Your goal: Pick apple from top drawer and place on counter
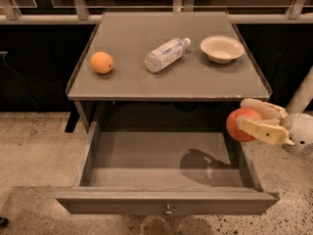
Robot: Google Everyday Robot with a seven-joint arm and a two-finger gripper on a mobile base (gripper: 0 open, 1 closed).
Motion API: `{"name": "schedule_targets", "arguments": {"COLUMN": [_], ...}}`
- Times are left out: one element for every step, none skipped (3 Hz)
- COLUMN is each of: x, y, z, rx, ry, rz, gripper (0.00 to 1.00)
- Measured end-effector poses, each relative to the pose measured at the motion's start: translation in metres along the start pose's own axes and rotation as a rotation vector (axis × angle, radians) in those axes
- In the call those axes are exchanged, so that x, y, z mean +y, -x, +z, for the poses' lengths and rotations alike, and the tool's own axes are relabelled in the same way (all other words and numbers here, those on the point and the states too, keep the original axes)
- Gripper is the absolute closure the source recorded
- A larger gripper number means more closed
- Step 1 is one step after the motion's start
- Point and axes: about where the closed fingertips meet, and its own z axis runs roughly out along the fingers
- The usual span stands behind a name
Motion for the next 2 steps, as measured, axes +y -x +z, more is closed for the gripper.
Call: {"name": "schedule_targets", "arguments": {"x": [0.0, -0.008], "y": [0.0, 0.001], "z": [0.0, 0.018], "rx": [0.0, 0.024], "ry": [0.0, 0.033], "rz": [0.0, -0.007], "gripper": [1.0, 1.0]}}
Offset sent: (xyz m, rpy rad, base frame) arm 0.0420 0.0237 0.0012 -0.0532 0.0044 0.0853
